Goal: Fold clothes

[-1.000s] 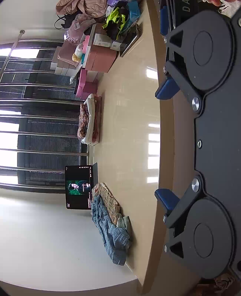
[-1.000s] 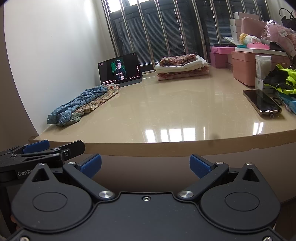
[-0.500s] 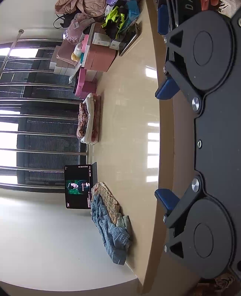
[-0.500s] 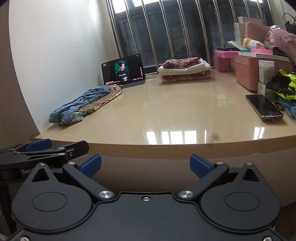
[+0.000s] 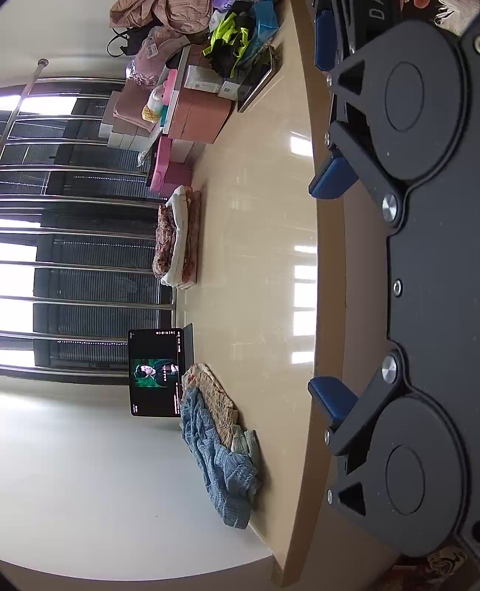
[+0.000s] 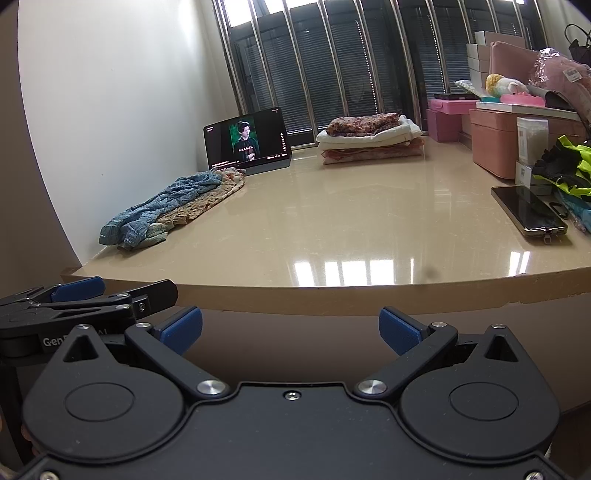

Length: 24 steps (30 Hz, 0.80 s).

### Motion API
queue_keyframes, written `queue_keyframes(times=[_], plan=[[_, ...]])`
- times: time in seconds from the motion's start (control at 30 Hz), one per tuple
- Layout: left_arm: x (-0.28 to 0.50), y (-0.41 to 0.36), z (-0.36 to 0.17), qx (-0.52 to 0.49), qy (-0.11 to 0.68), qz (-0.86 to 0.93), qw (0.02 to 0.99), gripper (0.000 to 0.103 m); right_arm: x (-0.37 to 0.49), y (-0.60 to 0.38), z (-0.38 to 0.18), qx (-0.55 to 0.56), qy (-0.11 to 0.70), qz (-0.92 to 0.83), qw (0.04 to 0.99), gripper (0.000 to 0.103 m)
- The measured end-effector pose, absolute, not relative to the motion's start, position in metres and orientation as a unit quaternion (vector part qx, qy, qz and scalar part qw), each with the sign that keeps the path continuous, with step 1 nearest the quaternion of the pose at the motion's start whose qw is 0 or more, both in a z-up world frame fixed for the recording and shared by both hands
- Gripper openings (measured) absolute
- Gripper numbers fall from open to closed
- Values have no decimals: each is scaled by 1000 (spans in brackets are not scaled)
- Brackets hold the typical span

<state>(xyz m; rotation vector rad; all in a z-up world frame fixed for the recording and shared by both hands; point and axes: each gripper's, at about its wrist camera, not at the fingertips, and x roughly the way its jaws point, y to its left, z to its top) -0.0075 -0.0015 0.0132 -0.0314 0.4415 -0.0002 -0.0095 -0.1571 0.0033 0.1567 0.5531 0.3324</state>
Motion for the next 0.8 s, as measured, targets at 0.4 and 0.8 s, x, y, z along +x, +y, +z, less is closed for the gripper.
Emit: queue_keyframes(times=[0.4, 0.8], plan=[[-7, -1, 13, -18, 224, -2, 974, 103, -10, -157, 3, 77, 273, 164, 945, 103], [-7, -1, 11, -19, 227, -1, 974, 103, -8, -158, 2, 79, 278, 164, 943, 103]])
